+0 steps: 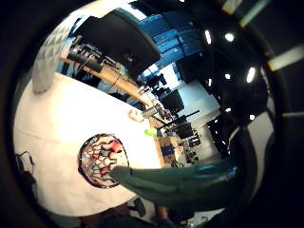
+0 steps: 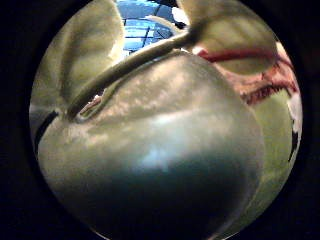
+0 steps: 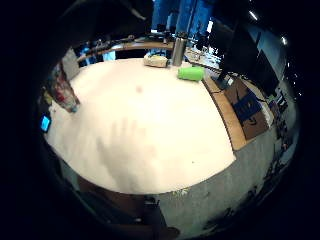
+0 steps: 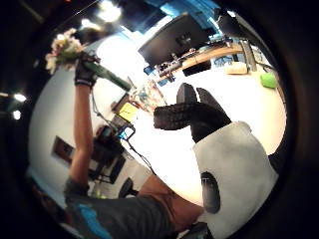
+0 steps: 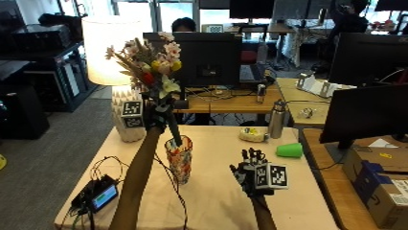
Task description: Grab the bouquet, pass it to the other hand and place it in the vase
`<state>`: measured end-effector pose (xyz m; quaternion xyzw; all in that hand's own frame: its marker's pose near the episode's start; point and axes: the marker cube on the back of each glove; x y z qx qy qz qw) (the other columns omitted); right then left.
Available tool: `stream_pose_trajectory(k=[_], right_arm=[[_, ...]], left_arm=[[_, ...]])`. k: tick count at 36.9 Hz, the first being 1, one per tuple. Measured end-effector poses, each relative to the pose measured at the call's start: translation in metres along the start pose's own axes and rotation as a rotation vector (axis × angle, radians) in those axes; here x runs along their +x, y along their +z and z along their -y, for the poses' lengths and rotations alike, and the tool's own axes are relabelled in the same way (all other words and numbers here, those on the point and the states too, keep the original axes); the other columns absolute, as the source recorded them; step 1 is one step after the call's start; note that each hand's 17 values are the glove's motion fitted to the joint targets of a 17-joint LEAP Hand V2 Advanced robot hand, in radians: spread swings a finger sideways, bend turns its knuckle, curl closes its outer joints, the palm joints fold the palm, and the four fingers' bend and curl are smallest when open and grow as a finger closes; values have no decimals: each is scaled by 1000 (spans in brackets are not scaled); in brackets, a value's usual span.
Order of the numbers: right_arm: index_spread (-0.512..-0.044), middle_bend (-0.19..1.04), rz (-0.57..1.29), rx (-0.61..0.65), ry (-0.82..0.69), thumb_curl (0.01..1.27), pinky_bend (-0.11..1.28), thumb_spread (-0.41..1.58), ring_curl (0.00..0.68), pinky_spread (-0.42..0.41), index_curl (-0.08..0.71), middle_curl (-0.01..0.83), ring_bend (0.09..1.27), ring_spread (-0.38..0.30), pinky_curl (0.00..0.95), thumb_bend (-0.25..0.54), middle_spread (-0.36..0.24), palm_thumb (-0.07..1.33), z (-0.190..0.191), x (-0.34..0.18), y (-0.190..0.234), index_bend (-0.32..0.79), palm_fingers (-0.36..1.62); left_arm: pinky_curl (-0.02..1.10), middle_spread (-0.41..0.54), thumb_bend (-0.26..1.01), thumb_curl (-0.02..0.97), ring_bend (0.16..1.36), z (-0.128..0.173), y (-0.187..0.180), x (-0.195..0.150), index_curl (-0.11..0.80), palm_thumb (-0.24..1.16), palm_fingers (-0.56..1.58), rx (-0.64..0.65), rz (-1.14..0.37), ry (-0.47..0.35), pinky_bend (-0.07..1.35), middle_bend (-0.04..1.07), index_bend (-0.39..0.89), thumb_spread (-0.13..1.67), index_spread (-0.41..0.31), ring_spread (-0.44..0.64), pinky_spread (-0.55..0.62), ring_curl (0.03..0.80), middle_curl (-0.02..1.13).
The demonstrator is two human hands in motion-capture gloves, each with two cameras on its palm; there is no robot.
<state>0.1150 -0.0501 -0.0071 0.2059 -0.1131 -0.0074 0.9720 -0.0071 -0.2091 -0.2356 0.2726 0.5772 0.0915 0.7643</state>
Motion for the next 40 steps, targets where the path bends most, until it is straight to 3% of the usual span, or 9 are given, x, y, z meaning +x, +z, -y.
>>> stream_pose_trajectory(k=[3,5,11,12,13,15,21,29,40], right_arm=[[-322,183,13,11,-7,516,351,1150,306,325,391,394,204,133,341,-20,9,603,0,-6,-5,167,547],[-322,183,15,23,-15,511,342,1153,305,331,387,391,201,139,338,-17,12,608,1,-10,-8,165,547],[-324,173,23,58,-34,500,332,1160,305,344,381,380,197,150,337,-14,19,631,1,-19,-17,167,548],[-325,174,21,64,-37,498,327,1160,307,344,381,378,200,149,335,-15,20,633,1,-19,-18,167,548],[-325,175,19,69,-41,496,322,1160,308,345,380,377,200,149,336,-14,21,637,2,-20,-19,168,547],[-325,177,15,78,-49,493,310,1158,310,345,380,375,201,150,335,-15,22,642,2,-21,-22,169,545],[-326,174,16,100,-49,484,294,1159,312,344,379,366,196,153,337,-15,24,655,5,-24,-27,173,541],[-327,175,19,126,-77,473,279,1156,313,342,375,357,194,154,341,-18,24,665,7,-38,-30,171,533],[-326,174,14,135,-84,461,269,1154,313,340,375,349,193,155,346,-18,25,670,7,-46,-33,171,530]], left_arm=[[464,-381,-39,455,855,0,2,-20,534,654,1388,-38,-44,-134,641,780,337,879,-359,-375,-438,479,591],[443,-376,-52,432,866,0,1,-37,529,617,1255,-82,-67,-184,541,760,319,890,-352,-366,-398,479,585],[458,-288,-41,399,826,-22,-4,-88,436,577,586,-226,-133,-324,511,552,26,907,-209,-317,-207,494,565],[467,-217,-39,395,770,-29,-8,-91,423,575,280,-241,-136,-332,522,439,17,910,-139,-237,-86,485,539],[498,-153,-32,393,767,-35,-12,-93,421,583,149,-251,-129,-333,569,397,33,910,-101,-166,-10,513,554],[496,-62,-25,388,752,-46,-22,-91,395,592,71,-256,-87,-323,617,318,44,914,-45,-65,81,496,524],[418,114,-54,359,715,-60,-67,-70,309,511,79,-147,36,-233,650,220,44,906,35,141,288,379,387],[383,176,-43,340,730,-74,-95,-46,267,461,96,-98,5,-172,616,245,95,901,51,256,405,348,369],[354,195,-39,325,721,-84,-101,-30,249,428,92,-116,-13,-121,562,257,114,892,37,310,454,330,370]])
